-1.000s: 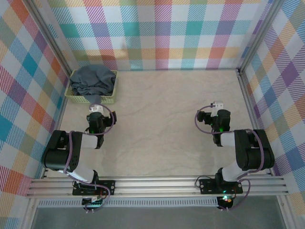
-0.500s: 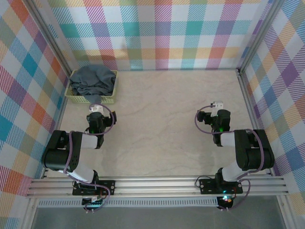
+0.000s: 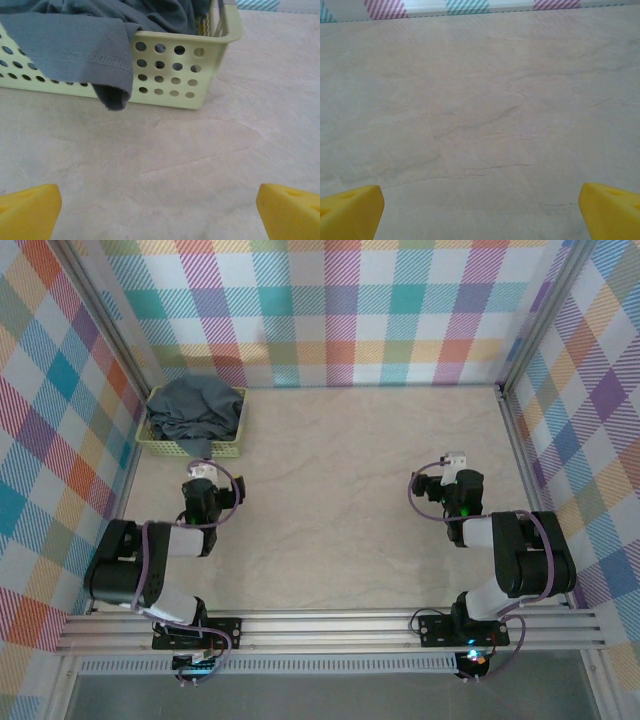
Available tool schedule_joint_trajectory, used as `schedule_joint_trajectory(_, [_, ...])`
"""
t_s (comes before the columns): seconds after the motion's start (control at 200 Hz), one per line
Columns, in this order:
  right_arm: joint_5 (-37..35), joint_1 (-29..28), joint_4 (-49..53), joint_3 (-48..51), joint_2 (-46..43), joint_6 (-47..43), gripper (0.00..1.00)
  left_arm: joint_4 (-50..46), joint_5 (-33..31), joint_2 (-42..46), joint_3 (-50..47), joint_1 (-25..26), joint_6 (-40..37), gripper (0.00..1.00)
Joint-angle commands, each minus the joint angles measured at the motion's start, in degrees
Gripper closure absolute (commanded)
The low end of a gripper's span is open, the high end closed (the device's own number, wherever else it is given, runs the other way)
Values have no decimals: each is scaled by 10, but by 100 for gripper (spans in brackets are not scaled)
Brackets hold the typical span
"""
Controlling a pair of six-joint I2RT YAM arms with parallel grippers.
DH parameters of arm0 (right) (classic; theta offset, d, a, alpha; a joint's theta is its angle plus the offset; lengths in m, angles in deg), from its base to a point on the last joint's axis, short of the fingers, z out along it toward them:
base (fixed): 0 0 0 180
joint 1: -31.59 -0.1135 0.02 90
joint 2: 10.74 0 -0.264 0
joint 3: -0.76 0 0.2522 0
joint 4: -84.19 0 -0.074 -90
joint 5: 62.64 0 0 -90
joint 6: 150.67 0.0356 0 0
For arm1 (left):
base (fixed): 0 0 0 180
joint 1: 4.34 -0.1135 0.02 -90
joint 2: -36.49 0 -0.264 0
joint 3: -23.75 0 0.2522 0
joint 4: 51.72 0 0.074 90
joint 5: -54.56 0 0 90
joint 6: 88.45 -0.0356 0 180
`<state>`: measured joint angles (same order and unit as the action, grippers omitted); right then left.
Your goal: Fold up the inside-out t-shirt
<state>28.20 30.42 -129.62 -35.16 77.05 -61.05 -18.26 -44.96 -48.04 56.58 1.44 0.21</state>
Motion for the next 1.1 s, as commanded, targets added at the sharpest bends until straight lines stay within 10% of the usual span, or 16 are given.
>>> schedule_joint_trajectory(0.0, [32,-13,-26,21,-45,-32,0,5,-21,88,-23,27,-26,0])
schedule_joint_trajectory(0.3, [89,-48,284,-55,-268,17,0,-316,-38,322,74,68,108,0])
schedule_joint_trajectory(0.445, [-28,-47,465,-153,-345,210,0,-564,-150,302,235,67,287,0])
schedule_joint_trajectory(0.555, [-104,-41,606,-203,-354,334,0,-669,-123,233,351,61,264,0])
schedule_joint_trajectory(1.095, [52,-34,627,-216,-288,295,0,-1059,-105,-370,1023,-86,332,0])
